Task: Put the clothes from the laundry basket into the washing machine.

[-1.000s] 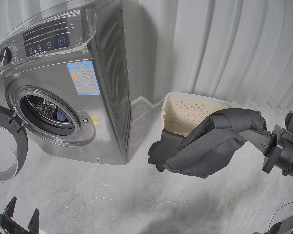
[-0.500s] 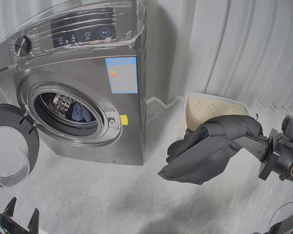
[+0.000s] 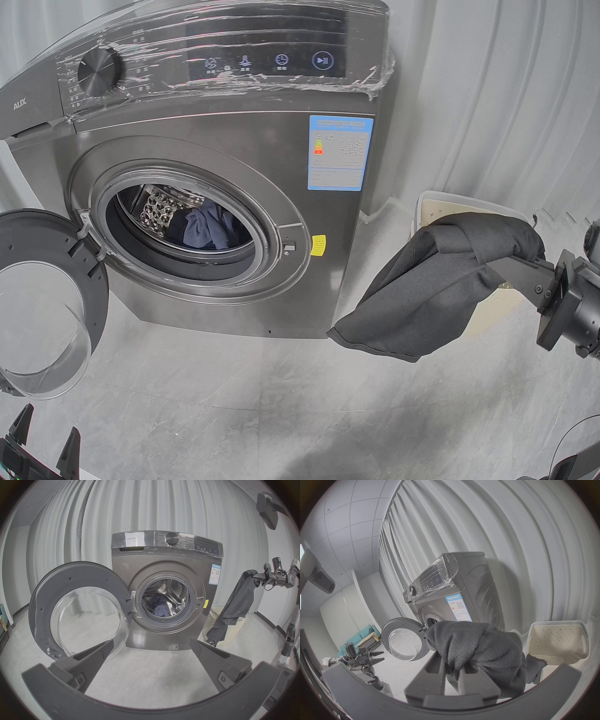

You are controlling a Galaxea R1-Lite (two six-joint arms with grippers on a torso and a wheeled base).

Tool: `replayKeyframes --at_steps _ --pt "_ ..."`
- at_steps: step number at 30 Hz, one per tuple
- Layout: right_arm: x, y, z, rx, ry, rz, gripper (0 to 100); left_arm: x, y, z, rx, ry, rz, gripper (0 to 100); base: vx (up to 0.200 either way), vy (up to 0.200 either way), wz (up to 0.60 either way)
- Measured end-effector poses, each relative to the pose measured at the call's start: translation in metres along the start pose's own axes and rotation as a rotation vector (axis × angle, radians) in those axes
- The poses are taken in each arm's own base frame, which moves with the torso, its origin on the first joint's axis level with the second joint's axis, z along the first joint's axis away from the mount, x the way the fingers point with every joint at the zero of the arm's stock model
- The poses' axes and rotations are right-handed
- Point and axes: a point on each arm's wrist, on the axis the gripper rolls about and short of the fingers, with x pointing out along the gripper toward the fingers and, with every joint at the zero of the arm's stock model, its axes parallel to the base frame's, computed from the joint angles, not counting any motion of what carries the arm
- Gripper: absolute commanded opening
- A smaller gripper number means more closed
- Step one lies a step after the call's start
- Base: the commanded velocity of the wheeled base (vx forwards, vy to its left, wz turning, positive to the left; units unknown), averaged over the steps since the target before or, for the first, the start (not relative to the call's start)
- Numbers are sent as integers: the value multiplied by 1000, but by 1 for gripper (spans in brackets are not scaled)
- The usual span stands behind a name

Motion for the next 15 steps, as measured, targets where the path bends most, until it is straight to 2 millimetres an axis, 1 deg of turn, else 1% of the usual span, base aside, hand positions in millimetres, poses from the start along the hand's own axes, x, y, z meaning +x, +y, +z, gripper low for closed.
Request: replayKeyframes --at_steps 3,9,15 --pt "0 -1 0 0 2 -6 0 0 0 0 0 0 0 100 0 200 0" --pt "1 -1 -2 1 9 -5 0 0 0 0 -1 0 -1 100 0 0 0" --pt "2 0 -4 2 20 4 0 0 0 0 -5 0 0 100 -200 0 0"
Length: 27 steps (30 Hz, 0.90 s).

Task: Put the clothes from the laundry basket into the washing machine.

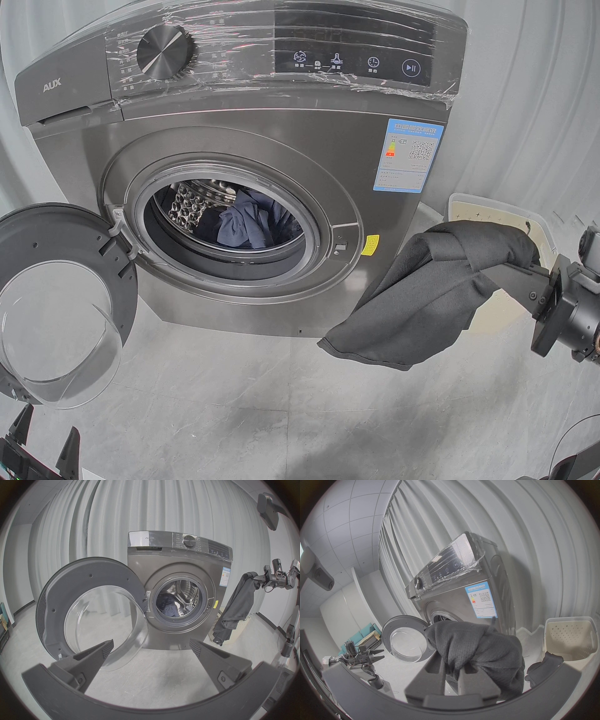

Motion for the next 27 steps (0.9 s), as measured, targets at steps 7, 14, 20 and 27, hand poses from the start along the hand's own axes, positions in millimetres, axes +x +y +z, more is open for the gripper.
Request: replayKeyframes --at_steps 7,14,20,27 --pt "2 -1 -3 1 13 -8 0 0 0 0 -1 0 0 100 -86 0 0" --pt "4 -2 -4 5 18 -12 0 0 0 0 -1 0 0 100 0 0 0" --pt "6 -2 -5 5 23 -13 0 0 0 0 -3 0 0 100 0 167 0" --pt "8 -3 -6 8 32 -15 0 0 0 0 -3 0 0 100 0 200 0"
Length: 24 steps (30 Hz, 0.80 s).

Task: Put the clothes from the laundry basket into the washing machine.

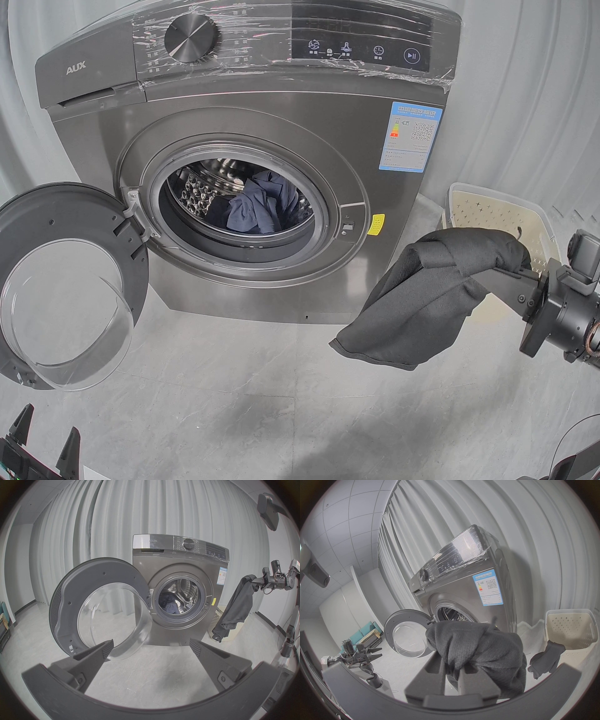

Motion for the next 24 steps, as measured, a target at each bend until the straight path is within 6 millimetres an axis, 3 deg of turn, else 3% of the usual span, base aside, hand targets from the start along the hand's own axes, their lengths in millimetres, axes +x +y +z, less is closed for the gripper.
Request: replayKeyframes --at_steps 9,24 --pt "1 0 -1 1 5 -1 0 0 0 0 0 0 -1 100 0 200 0" --pt "7 -1 -5 22 28 -9 0 0 0 0 9 -2 0 100 0 0 0"
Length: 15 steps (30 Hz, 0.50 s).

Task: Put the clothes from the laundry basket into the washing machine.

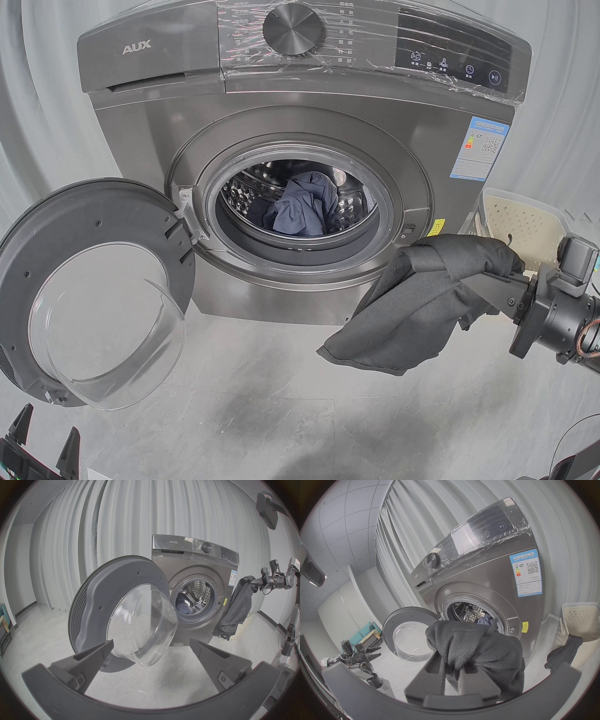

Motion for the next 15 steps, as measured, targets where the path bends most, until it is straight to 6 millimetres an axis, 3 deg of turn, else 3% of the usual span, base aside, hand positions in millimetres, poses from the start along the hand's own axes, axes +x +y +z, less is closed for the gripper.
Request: replayKeyframes --at_steps 8,15 --pt "2 1 1 13 0 -1 0 0 0 0 13 -1 -5 100 0 0 0" --pt "19 2 4 39 -16 -1 0 0 -1 0 56 -3 -30 100 0 0 0"
